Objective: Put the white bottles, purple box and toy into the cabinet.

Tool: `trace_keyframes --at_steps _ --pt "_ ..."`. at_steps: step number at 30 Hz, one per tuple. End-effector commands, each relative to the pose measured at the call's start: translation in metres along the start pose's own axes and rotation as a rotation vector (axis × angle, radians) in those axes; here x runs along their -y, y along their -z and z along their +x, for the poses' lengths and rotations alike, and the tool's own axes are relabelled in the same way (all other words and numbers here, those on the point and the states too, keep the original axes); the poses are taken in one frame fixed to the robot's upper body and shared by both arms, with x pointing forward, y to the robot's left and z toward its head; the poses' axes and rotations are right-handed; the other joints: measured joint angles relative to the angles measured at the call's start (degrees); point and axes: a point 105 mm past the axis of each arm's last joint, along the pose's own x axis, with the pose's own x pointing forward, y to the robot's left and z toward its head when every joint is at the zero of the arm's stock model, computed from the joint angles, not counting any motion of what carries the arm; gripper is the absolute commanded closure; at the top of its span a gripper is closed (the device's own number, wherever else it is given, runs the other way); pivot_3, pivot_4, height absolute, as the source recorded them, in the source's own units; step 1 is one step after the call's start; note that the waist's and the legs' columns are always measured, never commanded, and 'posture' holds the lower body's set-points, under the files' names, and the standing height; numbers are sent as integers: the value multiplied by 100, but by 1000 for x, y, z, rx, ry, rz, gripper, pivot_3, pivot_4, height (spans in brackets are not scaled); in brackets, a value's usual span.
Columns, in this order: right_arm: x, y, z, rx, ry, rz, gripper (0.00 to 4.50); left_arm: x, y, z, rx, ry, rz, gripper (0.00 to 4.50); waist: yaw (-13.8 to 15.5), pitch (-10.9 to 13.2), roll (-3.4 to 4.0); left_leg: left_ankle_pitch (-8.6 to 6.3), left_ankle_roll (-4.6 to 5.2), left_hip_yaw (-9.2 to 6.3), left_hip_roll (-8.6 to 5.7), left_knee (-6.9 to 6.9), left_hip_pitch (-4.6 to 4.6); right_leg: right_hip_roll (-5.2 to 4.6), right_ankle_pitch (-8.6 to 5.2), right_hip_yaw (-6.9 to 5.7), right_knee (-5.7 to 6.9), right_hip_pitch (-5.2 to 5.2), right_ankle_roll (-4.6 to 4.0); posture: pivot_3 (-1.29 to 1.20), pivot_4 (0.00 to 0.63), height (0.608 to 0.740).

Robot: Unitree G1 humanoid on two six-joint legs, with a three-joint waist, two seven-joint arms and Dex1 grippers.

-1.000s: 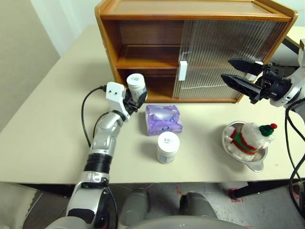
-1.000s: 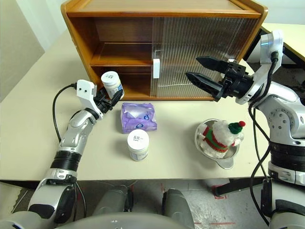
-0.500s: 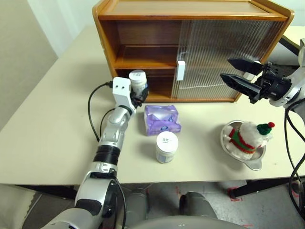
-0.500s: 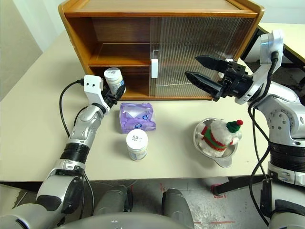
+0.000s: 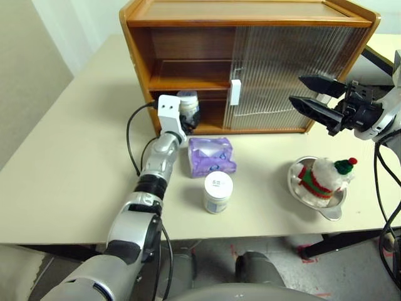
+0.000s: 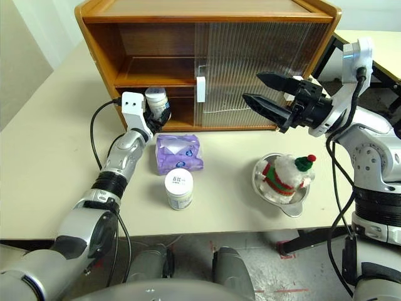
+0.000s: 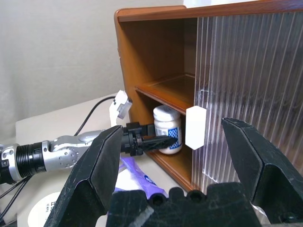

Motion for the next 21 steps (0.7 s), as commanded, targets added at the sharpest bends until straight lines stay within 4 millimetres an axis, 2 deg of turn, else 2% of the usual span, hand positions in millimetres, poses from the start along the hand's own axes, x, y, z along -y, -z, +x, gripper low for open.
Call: trace_keyframes --at_steps 1,13,21 --pt "-2 -2 -1 9 -3 -1 0 -3 -10 6 33 -16 11 1472 -30 0 0 0 0 0 0 1 0 0 0 0 0 1 0 -21 0 740" --pt "-2 -3 0 10 -4 -5 0 7 -15 19 11 -21 13 1472 -90 4 -7 -4 -7 -4 -1 3 -1 0 7 0 -1 5 12 -34 0 740" --pt "-3 -5 -1 9 0 -13 0 8 -8 19 -20 -20 21 1472 -105 4 -7 -5 -9 -4 -2 3 0 1 8 0 0 4 12 -50 0 740"
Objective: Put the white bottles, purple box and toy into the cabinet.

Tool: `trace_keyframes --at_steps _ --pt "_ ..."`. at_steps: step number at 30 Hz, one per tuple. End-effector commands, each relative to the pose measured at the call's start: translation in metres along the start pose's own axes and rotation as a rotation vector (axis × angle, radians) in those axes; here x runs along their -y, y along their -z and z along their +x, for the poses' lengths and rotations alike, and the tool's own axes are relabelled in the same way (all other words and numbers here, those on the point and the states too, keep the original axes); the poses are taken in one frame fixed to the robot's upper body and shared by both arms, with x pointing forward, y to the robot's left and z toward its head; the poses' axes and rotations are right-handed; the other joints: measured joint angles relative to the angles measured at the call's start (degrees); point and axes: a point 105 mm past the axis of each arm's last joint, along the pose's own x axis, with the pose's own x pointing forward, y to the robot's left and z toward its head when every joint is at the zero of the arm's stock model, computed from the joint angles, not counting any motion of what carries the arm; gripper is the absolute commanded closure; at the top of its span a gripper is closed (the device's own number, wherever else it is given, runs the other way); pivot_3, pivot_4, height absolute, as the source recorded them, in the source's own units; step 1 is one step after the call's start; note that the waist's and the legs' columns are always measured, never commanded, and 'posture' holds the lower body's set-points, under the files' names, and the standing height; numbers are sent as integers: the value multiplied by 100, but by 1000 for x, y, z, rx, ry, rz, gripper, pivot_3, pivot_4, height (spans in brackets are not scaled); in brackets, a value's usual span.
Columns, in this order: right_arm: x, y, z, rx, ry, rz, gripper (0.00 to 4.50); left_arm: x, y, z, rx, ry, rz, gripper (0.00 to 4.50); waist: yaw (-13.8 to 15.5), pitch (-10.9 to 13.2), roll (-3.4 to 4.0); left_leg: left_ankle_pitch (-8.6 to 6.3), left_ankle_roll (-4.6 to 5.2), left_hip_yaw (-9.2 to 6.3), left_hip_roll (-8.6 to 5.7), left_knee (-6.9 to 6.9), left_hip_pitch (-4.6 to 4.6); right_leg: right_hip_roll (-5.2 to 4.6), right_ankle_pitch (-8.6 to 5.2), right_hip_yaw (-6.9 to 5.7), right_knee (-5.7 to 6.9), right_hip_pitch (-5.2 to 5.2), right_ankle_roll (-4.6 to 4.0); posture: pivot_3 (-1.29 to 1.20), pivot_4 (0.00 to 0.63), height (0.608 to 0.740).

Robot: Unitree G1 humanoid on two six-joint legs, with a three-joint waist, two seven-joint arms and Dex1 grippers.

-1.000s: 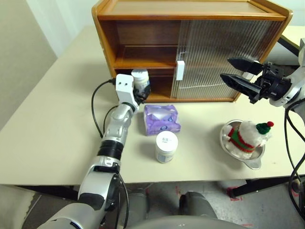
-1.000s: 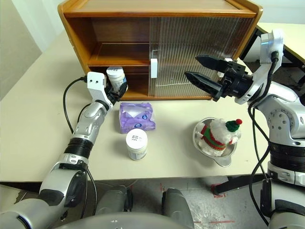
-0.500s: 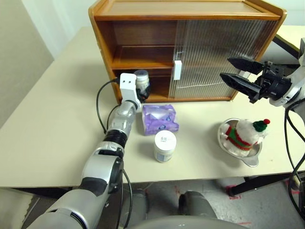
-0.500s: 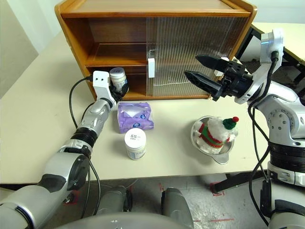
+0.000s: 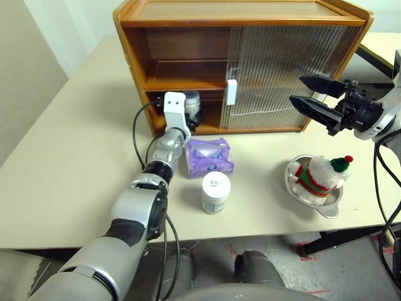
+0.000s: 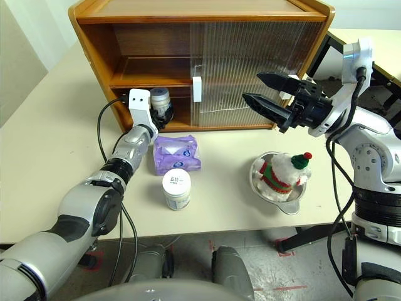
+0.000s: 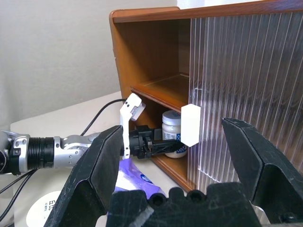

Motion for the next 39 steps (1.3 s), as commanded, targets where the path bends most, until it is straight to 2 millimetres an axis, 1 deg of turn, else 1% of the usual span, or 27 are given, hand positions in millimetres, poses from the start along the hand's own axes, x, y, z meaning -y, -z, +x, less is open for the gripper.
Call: trace_keyframes --at_steps 1,8,10,11,12,16,21,26,31,36,39 --pt "-2 -5 -2 5 -1 -15 0 3 -11 3 33 5 19 1472 0 0 0 0 0 0 0 0 0 0 0 0 0 0 1 -51 0 740" --pt "-2 -6 -2 5 3 -17 0 2 -7 2 14 9 28 1472 -2 0 0 -2 -4 0 0 1 0 0 1 0 1 0 1 -52 0 740" --pt "-3 -6 -2 7 2 -16 0 3 -6 2 10 19 13 730 -2 0 0 -2 -4 0 0 1 0 0 2 0 1 0 1 -50 0 740" --pt "-2 -6 -2 7 2 -15 0 4 -6 2 10 22 11 477 -2 0 0 -2 -4 0 0 2 0 0 2 0 1 0 1 -49 0 740" --pt "-2 -6 -1 8 2 -15 0 5 -6 2 12 26 10 57 -2 0 0 -2 -4 0 0 2 0 0 2 0 1 0 1 -48 0 740" --pt "-2 -6 -1 10 0 -13 0 9 -5 2 17 58 1 57 -1 0 0 -2 -4 0 0 2 1 0 2 0 1 1 1 -46 0 740" --pt "-2 -5 0 13 -3 -12 0 10 -4 -1 33 84 -10 57 0 0 0 -2 -4 0 -1 3 1 0 3 0 1 2 2 -35 0 740" --pt "-2 -5 1 15 -6 -10 0 10 -2 -8 65 123 -14 57 -3 0 1 -2 -4 0 1 3 2 0 3 1 1 2 1 -33 0 740" --pt "-1 -4 -1 12 -4 -6 0 -1 4 -22 90 123 2 57 -3 -1 2 -2 -4 0 9 3 3 -1 5 2 5 2 -2 -22 0 740" --pt "0 -4 0 11 -7 -3 0 -12 -3 -34 126 92 -6 57 7 -1 2 -3 -5 0 12 4 4 -2 7 3 7 2 -5 -12 0 740" --pt "1 -3 0 10 -9 -1 0 -14 -10 -40 143 85 -1 57 16 -1 2 -3 -5 0 12 6 5 -3 8 3 7 3 -5 -7 0 740"
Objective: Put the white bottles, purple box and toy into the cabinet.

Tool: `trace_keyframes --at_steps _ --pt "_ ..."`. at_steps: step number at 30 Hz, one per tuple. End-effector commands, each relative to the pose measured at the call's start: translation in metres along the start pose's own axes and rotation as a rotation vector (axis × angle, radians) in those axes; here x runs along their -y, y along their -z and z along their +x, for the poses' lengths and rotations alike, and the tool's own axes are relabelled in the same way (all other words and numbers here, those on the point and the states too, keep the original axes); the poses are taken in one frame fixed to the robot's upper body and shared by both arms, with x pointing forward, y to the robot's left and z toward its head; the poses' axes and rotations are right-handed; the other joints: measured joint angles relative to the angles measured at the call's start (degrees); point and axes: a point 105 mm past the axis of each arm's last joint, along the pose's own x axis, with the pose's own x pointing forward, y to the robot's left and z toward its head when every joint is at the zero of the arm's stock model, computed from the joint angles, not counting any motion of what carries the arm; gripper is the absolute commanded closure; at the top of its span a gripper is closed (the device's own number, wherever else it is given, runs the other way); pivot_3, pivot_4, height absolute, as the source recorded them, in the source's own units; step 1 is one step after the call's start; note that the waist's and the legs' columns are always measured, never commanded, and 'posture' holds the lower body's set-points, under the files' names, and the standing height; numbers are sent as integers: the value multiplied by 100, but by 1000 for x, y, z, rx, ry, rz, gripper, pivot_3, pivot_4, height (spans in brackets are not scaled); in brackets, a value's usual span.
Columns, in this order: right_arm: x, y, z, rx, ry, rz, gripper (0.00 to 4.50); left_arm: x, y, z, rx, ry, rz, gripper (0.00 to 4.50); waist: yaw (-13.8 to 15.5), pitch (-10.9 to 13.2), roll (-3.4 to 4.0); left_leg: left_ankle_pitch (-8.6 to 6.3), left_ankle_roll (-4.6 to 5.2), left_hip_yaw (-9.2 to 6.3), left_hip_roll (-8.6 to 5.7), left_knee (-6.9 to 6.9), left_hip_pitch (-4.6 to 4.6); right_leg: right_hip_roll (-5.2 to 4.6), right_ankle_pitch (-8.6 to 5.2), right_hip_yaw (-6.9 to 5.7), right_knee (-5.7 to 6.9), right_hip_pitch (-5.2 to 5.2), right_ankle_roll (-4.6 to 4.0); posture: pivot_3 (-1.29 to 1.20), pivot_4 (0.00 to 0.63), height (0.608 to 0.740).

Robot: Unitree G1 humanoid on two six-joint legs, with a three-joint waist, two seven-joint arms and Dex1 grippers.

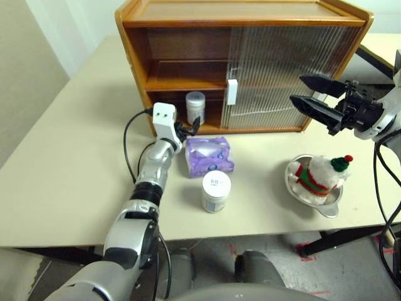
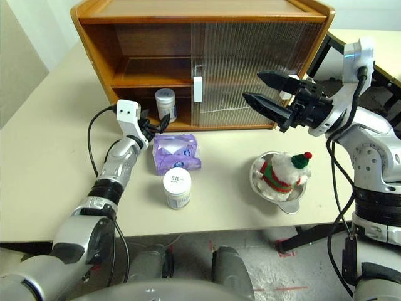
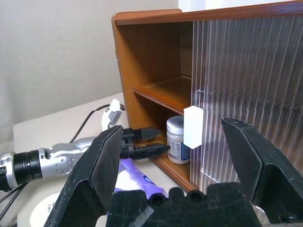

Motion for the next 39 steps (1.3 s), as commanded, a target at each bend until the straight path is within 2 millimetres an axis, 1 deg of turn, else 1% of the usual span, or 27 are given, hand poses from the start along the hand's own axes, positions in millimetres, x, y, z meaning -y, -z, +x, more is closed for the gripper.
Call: trace_keyframes --at_steps 1,3,6,9,11,13,19,24,33,39 --pt "1 -2 1 6 -6 -5 0 -2 -9 -5 17 -15 6 57 7 0 0 0 -1 0 0 0 1 -1 0 1 0 1 1 -6 0 740" --pt "1 -2 1 7 -7 -4 0 -6 -12 -6 23 -42 22 57 9 0 0 0 0 0 0 1 1 -1 1 0 -1 2 1 -6 0 740" --pt "1 -2 1 7 -7 -3 0 -10 -10 -5 17 -81 4 57 10 -1 1 1 1 0 -1 1 3 -1 1 1 -1 4 1 -7 0 740" --pt "1 -2 1 7 -6 -3 0 -10 -8 -1 5 -92 -9 658 9 -1 1 3 5 0 -2 1 3 0 1 1 -1 4 2 -10 0 740" --pt "1 -2 1 6 -6 -4 0 -10 -8 2 -1 -97 -13 1352 9 -1 1 3 5 0 -2 2 3 0 1 0 -1 4 2 -13 0 740" --pt "1 -2 0 5 -5 -4 0 -14 -6 3 -9 -118 -16 2208 7 -1 1 3 6 0 -4 2 3 0 1 0 -2 4 2 -17 0 740" --pt "0 -5 0 2 -4 -10 0 -23 2 6 -46 -171 10 4482 -4 -1 1 4 6 1 -4 2 3 1 0 0 -3 4 3 -28 0 740" --pt "0 -5 -2 -4 -2 -12 0 -26 5 12 -63 -202 21 4482 -2 0 1 3 5 0 -5 2 2 1 1 0 -4 4 5 -37 0 740" --pt "-2 -6 -3 -7 5 -16 0 -10 -1 27 -66 -154 40 4482 14 0 1 -1 -4 -1 -8 2 0 1 3 -2 -5 6 7 -62 0 740" --pt "-3 -7 -6 -10 17 -20 0 2 1 32 -76 -130 47 4482 10 0 1 -1 -14 0 -10 7 -1 -1 10 -1 -9 11 20 -75 0 740"
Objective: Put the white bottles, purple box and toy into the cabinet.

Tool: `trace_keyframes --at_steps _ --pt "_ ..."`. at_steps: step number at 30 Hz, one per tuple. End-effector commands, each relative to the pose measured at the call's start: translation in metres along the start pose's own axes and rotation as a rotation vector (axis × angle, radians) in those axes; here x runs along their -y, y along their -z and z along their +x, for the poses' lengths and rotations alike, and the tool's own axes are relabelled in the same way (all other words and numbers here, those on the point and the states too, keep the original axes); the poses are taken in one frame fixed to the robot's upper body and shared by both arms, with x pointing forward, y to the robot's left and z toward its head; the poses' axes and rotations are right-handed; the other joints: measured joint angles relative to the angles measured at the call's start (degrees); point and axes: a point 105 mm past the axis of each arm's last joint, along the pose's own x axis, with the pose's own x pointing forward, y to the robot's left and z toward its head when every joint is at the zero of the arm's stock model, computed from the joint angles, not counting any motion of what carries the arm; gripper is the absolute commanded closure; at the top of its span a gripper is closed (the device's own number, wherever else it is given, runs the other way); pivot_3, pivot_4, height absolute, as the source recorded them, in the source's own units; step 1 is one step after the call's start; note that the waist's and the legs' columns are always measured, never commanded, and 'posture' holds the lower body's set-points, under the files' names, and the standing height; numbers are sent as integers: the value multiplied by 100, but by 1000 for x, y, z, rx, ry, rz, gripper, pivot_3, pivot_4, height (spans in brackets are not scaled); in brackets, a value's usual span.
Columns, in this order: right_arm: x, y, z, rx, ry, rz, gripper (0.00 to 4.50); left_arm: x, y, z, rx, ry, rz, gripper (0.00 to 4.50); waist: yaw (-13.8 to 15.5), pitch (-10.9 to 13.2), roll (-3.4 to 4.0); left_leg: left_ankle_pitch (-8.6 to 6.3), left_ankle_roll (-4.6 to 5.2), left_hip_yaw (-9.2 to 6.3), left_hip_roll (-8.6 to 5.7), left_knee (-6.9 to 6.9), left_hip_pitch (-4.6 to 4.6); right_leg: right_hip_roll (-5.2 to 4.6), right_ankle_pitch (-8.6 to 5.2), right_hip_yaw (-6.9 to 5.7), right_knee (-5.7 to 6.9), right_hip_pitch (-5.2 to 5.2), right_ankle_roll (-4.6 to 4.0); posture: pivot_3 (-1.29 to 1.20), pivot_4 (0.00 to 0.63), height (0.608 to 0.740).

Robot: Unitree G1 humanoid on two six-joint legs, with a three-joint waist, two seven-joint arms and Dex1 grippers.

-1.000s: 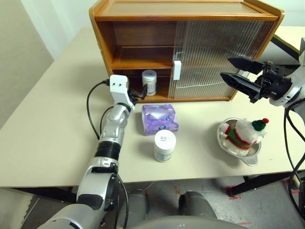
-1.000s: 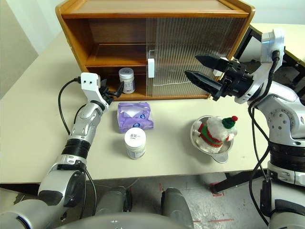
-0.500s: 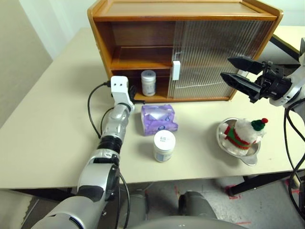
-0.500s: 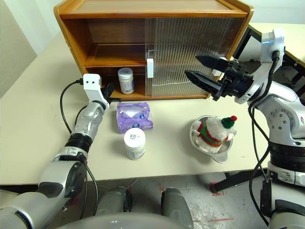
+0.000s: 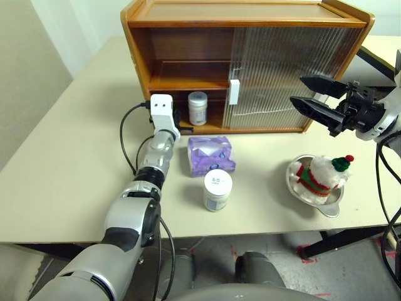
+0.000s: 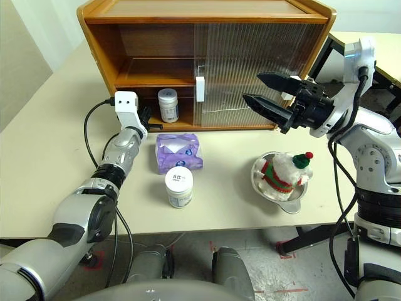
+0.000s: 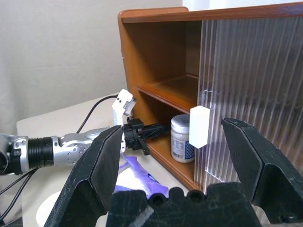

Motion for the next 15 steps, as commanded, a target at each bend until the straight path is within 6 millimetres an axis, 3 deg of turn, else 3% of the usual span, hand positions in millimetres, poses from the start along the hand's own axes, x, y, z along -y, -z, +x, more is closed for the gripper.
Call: trace_keyframes --at_steps 1,9,15 --pt "0 -5 -5 4 15 -11 0 20 -5 4 8 53 34 4482 -2 0 0 0 0 0 0 0 0 0 0 0 -1 0 2 -77 0 740" --pt "-2 -5 -5 3 20 -10 0 30 9 0 -15 60 29 4482 -118 0 0 0 -1 3 -1 0 1 2 3 1 -5 -1 -1 -80 0 740" --pt "-2 -6 -6 2 20 -11 0 31 6 3 -26 58 39 4482 -200 0 0 0 0 0 -1 0 1 3 2 0 -4 -2 0 -82 0 740"
